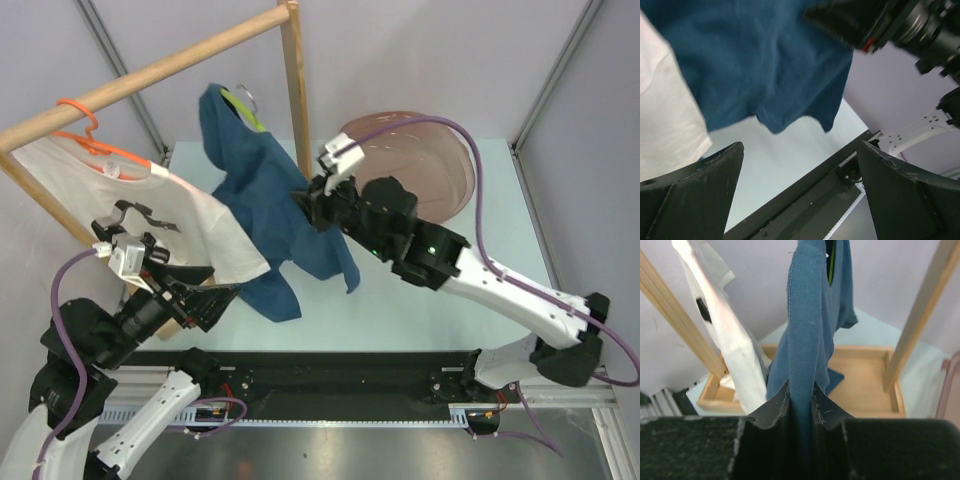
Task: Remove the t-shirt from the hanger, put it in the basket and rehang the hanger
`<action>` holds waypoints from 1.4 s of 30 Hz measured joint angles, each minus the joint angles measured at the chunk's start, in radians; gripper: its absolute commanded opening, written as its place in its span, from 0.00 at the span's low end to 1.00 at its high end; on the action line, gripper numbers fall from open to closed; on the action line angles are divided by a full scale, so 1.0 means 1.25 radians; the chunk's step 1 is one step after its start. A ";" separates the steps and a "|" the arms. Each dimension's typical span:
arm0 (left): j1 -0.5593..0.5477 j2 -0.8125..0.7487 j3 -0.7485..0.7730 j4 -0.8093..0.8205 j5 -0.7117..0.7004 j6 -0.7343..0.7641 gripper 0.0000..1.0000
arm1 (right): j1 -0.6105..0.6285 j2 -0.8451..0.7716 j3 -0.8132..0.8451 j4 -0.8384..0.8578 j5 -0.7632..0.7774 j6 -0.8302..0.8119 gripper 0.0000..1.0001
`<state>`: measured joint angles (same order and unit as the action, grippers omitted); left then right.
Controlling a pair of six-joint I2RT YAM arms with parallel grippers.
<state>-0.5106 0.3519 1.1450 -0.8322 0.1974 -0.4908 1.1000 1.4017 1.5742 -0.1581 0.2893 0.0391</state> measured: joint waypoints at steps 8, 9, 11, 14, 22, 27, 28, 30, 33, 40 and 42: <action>0.000 0.129 0.014 0.153 0.131 -0.119 0.90 | -0.012 -0.318 -0.316 -0.076 -0.040 0.162 0.00; 0.000 0.141 0.006 0.182 0.152 -0.139 0.89 | -0.013 -0.346 -0.335 -0.088 -0.048 0.177 0.00; 0.000 0.171 -0.027 0.266 0.206 -0.195 0.85 | -0.013 -0.404 -0.373 -0.115 -0.067 0.208 0.00; -0.005 0.215 -0.058 0.347 0.248 -0.253 0.85 | -0.013 -0.448 -0.403 -0.141 -0.089 0.237 0.00; -0.082 0.253 -0.063 0.374 0.191 -0.256 0.81 | -0.013 -0.529 -0.506 -0.162 -0.112 0.282 0.00; -0.088 0.220 -0.062 0.364 0.153 -0.189 0.76 | -0.017 -0.549 -0.540 -0.173 -0.128 0.282 0.00; -0.088 0.219 -0.060 0.364 0.150 -0.168 0.76 | -0.019 -0.548 -0.540 -0.176 -0.136 0.282 0.00; -0.089 0.226 -0.058 0.364 0.143 -0.134 0.78 | -0.022 -0.550 -0.540 -0.176 -0.147 0.283 0.00; -0.089 0.257 -0.061 0.369 0.144 -0.078 0.85 | -0.024 -0.561 -0.550 -0.172 -0.173 0.284 0.00; -0.090 0.345 -0.045 0.328 0.144 0.123 0.92 | -0.029 -0.631 -0.582 -0.216 -0.216 0.285 0.00; -0.090 0.372 -0.021 0.302 0.145 0.182 0.90 | -0.034 -0.645 -0.577 -0.233 -0.233 0.280 0.00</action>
<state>-0.6228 0.8169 1.1191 -0.4545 0.3786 -0.2634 1.0569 0.5957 0.8528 -0.4500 -0.0021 0.3885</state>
